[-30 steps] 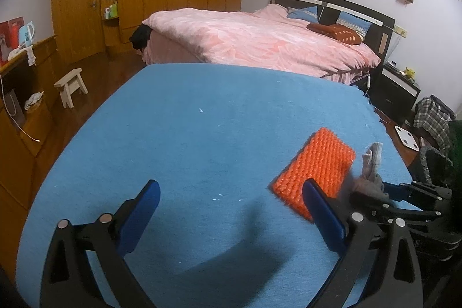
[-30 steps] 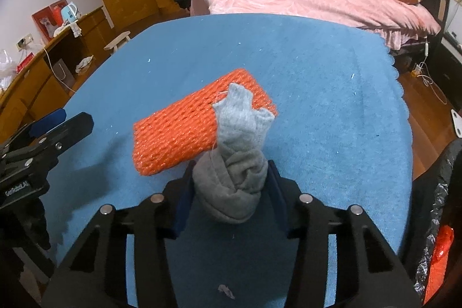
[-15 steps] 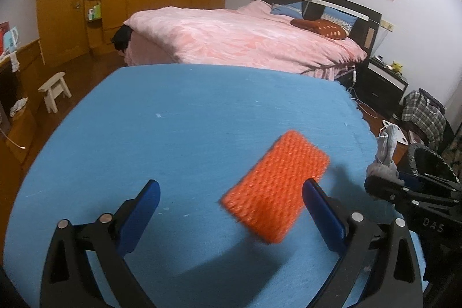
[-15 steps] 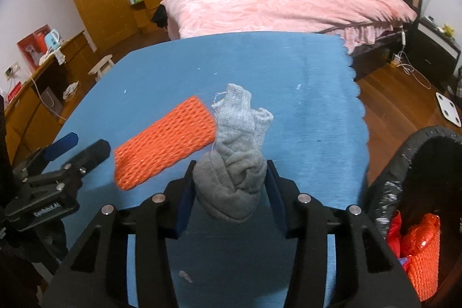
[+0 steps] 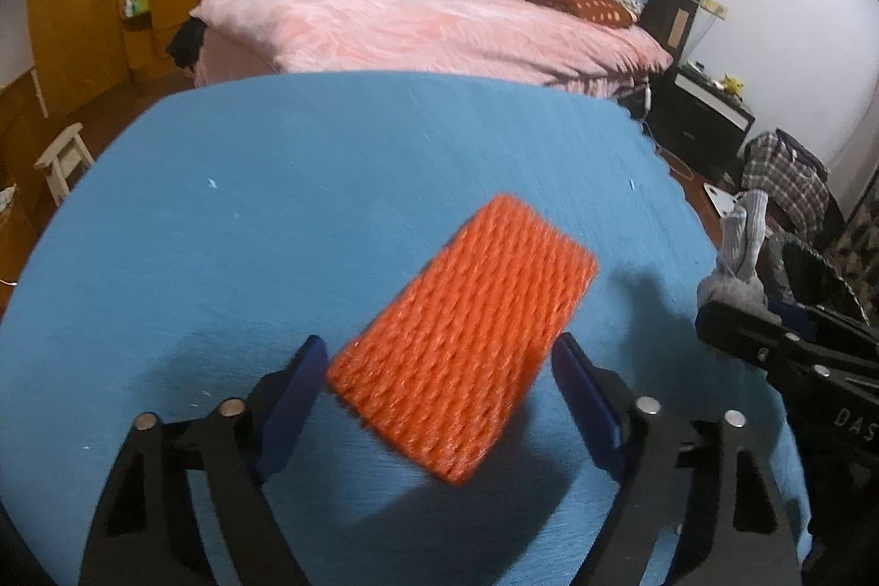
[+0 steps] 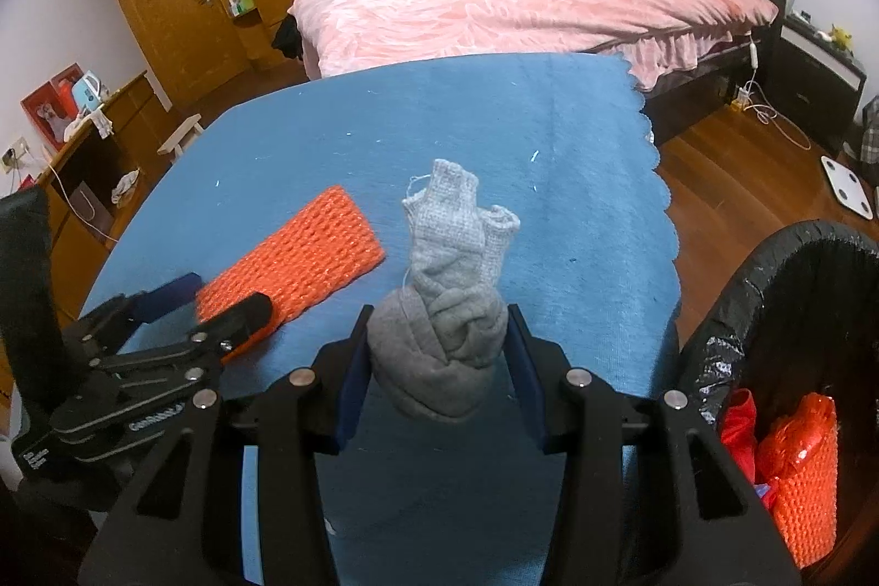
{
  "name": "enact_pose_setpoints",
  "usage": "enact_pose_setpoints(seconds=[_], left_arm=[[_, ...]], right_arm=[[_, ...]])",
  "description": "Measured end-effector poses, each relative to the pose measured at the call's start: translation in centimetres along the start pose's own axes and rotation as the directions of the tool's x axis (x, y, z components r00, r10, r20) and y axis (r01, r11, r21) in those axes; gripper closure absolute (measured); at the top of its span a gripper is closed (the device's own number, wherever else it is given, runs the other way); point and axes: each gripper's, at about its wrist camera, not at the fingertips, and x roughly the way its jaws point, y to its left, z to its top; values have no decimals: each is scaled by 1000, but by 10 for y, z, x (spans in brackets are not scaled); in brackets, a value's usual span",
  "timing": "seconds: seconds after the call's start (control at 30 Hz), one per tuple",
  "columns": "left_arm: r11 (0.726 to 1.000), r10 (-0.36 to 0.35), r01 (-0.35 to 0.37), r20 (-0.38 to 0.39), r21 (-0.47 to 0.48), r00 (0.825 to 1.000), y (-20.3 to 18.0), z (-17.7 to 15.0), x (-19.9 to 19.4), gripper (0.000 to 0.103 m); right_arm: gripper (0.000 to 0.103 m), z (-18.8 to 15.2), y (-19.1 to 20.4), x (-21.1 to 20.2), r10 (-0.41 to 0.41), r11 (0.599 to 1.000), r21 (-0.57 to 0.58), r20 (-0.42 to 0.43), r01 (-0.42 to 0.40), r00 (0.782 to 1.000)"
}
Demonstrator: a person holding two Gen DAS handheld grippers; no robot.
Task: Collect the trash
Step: 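Grasp the grey sock with the right tool while the left tool grasps the orange pad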
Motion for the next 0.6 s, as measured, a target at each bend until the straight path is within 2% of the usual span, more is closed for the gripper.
enact_pose_setpoints(seconds=[0.03, 0.1, 0.17, 0.27, 0.33, 0.43, 0.6], left_arm=[[1000, -4, 4, -10, 4, 1000, -1, 0, 2, 33], [1000, -6, 6, -21, 9, 1000, -2, 0, 5, 39], [1000, -14, 15, -18, 16, 1000, -4, -1, 4, 54], [999, -31, 31, -13, 31, 999, -7, -2, 2, 70], [998, -40, 40, -10, 40, 999, -8, -3, 1, 77], [998, -43, 43, -1, 43, 999, -11, -2, -2, 82], [999, -34, 33, 32, 24, 999, -13, -2, -15, 83]], right_arm=[[58, 0, 0, -1, 1, 1000, 1, 0, -1, 1000], [58, 0, 0, -1, 1, 1000, 1, -1, -1, 1000], [58, 0, -1, -1, 2, 1000, 1, -1, -2, 1000], [58, 1, 0, -2, 3, 1000, 1, 2, -3, 1000], [58, 0, 0, -4, 5, 1000, -1, 5, -5, 1000], [58, 0, 1, -10, 6, 1000, -5, 13, -6, 1000], [58, 2, -1, -22, 6, 1000, -8, 31, -6, 999]])
